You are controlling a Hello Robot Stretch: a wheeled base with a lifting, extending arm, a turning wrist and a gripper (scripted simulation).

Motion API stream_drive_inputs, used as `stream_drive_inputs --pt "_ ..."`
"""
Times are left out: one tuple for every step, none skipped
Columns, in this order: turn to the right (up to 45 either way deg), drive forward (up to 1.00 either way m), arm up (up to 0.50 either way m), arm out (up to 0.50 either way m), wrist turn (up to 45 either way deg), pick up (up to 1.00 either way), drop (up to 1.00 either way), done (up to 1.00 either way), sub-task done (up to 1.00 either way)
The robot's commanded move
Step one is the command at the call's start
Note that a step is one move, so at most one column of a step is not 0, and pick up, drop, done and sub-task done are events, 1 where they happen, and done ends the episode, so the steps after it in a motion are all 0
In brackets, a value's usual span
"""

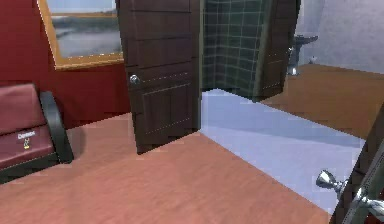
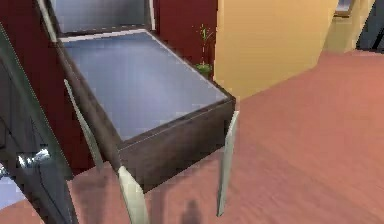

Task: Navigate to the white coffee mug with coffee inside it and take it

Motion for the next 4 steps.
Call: stream_drive_inputs --pt "0.0 0.85 0.00 0.00 0.0 0.00 0.00 0.00 0.00" --pt "39.0 0.00 0.00 0.00 0.0 0.00 0.00 0.00 0.00" --pt "0.0 0.05 0.00 0.00 0.0 0.00 0.00 0.00 0.00" --pt "21.0 0.00 0.00 0.00 0.0 0.00 0.00 0.00 0.00"
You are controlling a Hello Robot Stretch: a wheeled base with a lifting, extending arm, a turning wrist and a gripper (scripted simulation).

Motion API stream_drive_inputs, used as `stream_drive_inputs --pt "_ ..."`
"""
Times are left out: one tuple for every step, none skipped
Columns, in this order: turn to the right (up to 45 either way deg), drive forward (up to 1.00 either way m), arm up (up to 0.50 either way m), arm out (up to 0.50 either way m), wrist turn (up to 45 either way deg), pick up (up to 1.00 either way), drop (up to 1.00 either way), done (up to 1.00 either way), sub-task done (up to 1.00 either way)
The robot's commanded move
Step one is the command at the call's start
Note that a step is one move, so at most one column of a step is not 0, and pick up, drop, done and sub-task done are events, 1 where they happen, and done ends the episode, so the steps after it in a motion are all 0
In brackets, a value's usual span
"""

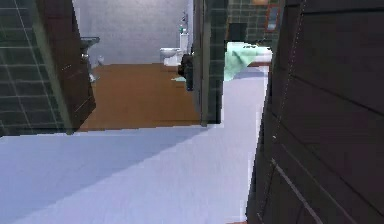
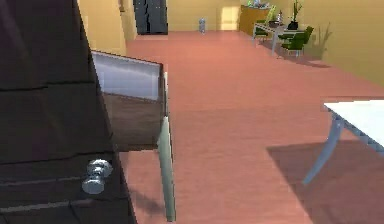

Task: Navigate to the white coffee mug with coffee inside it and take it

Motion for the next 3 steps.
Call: stream_drive_inputs --pt "0.0 1.00 0.00 0.00 0.0 0.00 0.00 0.00 0.00" --pt "9.0 0.00 0.00 0.00 0.0 0.00 0.00 0.00 0.00" --pt "0.0 0.25 0.00 0.00 0.0 0.00 0.00 0.00 0.00"
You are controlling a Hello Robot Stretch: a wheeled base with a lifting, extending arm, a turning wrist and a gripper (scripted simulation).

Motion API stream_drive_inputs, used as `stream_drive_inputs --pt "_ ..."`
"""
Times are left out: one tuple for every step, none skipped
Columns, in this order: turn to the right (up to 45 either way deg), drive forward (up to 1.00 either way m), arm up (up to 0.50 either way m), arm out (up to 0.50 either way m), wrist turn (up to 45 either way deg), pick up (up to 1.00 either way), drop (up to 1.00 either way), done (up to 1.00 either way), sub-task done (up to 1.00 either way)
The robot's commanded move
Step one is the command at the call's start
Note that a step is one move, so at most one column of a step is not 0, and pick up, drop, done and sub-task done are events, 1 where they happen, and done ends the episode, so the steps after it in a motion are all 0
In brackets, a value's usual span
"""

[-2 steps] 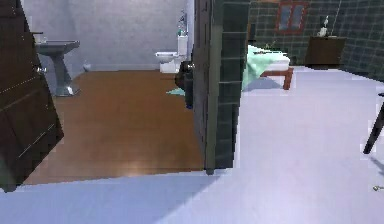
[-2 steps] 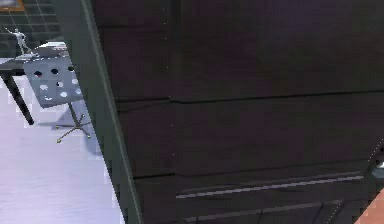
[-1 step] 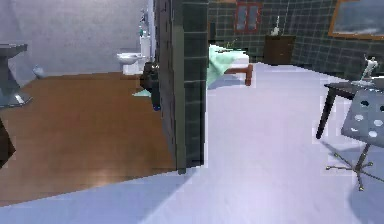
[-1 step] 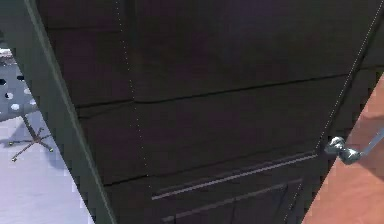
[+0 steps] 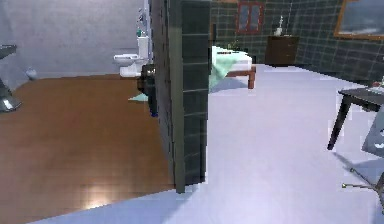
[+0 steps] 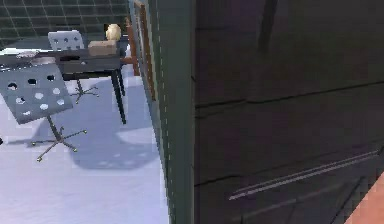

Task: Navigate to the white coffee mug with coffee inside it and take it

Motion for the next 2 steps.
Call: stream_drive_inputs --pt "27.0 0.00 0.00 0.00 0.0 0.00 0.00 0.00 0.00" --pt "0.0 0.25 0.00 0.00 0.0 0.00 0.00 0.00 0.00"
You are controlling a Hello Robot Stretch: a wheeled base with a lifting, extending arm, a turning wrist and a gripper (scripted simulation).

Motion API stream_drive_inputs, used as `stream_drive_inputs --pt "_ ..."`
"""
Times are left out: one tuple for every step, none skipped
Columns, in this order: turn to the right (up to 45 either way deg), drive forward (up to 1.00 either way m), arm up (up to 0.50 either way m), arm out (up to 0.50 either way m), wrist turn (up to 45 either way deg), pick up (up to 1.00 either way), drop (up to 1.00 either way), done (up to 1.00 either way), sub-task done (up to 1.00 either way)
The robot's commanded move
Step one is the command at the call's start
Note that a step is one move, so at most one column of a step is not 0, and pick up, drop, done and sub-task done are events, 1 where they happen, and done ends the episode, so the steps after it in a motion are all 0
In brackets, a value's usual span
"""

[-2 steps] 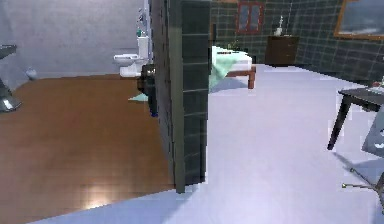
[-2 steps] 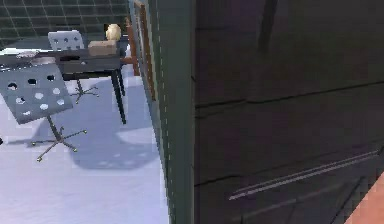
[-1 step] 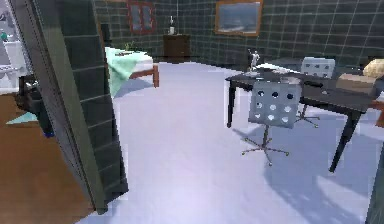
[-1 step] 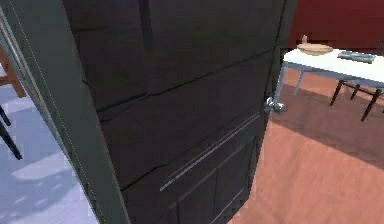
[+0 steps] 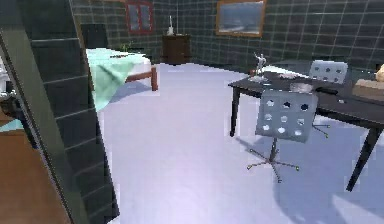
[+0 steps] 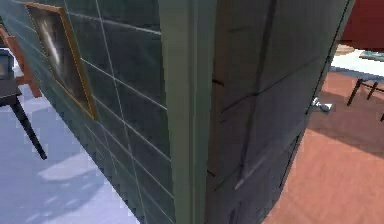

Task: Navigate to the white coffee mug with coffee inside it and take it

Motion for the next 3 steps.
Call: stream_drive_inputs --pt "42.0 0.00 0.00 0.00 0.0 0.00 0.00 0.00 0.00" --pt "0.0 1.00 0.00 0.00 0.0 0.00 0.00 0.00 0.00" --pt "6.0 0.00 0.00 0.00 0.0 0.00 0.00 0.00 0.00"
